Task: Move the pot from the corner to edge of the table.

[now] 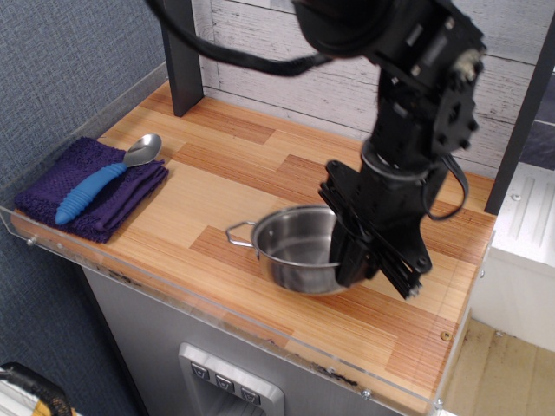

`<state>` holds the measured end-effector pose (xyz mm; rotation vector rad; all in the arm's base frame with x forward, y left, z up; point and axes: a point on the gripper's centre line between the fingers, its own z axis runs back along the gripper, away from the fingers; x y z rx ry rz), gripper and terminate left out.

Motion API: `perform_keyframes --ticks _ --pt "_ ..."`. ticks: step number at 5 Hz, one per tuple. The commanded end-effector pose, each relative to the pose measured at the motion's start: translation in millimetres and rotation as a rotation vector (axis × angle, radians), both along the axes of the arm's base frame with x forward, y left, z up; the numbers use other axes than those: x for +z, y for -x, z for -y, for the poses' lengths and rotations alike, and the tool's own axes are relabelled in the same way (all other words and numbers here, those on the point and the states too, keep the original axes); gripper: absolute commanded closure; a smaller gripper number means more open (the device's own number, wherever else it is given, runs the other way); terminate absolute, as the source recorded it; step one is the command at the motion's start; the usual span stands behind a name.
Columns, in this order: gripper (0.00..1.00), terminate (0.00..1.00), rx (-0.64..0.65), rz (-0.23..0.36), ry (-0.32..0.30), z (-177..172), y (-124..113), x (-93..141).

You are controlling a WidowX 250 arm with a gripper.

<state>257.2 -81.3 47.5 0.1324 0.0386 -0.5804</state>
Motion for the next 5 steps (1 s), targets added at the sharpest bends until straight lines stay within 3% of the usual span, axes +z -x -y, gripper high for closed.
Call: perform_keyframes --ticks 1,3,4,5 --pt "1.00 0.00 -0.060 0.015 0.019 20.2 9.9 5.4" --pt "1.00 0.00 -0.065 -0.006 0.023 23.2 10.6 1.0" --pt "0.00 0.00 -0.070 -0.005 0.020 25.9 14.8 3.3" --pt "0.00 0.00 -0.101 0.000 0.011 31.5 17.7 5.5"
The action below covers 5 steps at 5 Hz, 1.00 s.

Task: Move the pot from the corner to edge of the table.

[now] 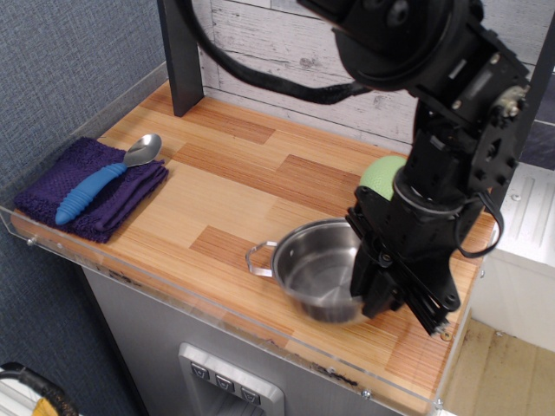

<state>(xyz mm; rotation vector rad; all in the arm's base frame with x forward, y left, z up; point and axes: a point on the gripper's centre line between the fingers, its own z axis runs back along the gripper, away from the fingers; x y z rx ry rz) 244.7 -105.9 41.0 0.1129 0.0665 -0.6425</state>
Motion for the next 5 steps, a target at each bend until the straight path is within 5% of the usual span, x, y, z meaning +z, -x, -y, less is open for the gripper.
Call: perform_keyframes --ticks 1,2,5 --pt "0.00 0.00 -0.074 0.047 -0.003 12.0 8.8 14.8" --pt "0.00 0.00 0.037 0.105 0.008 -7.1 8.8 35.0" --pt "0.00 0.00 0.731 0.221 -0.064 -148.7 -29.7 86.4"
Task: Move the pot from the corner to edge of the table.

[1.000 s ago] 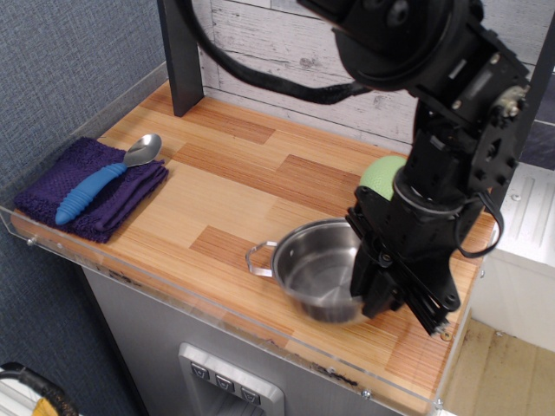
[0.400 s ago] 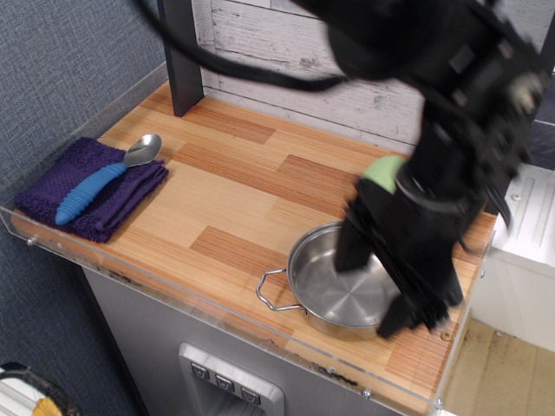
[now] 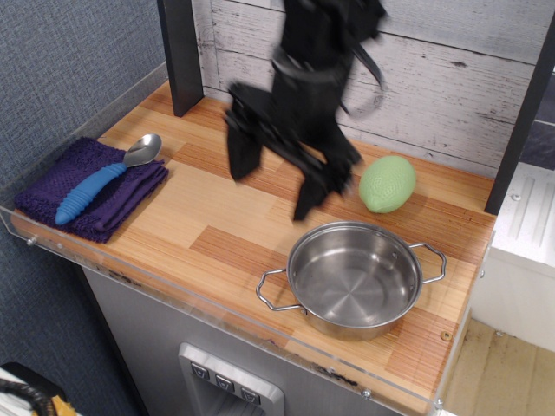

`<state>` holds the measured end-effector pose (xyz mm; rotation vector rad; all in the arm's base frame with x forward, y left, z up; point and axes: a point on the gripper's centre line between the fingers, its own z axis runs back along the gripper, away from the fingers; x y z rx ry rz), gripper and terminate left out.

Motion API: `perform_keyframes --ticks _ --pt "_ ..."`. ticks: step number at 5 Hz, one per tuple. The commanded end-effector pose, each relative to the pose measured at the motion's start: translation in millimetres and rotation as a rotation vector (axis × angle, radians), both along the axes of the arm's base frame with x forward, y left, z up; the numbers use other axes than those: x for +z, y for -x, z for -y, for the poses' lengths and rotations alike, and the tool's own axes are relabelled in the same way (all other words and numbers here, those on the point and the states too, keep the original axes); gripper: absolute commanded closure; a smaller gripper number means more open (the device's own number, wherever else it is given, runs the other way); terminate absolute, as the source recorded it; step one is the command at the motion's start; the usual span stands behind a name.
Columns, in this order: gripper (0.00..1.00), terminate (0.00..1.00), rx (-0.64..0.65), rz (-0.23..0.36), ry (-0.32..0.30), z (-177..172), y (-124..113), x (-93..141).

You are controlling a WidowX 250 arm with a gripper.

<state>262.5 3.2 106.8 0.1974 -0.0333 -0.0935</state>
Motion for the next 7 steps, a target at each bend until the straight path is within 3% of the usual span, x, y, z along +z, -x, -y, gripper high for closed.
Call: perform_keyframes --ticks 1,4,6,7 --pt "0.00 0.00 0.225 0.086 0.000 -54.3 -19.2 27.5" --pt "0.00 0.00 0.070 0.049 0.127 -42.8 -22.1 15.3" --pt "0.00 0.00 0.059 0.044 0.112 -42.9 -22.6 13.1" --pt "0.00 1.00 0.059 0.044 0.112 -42.9 -22.6 13.1"
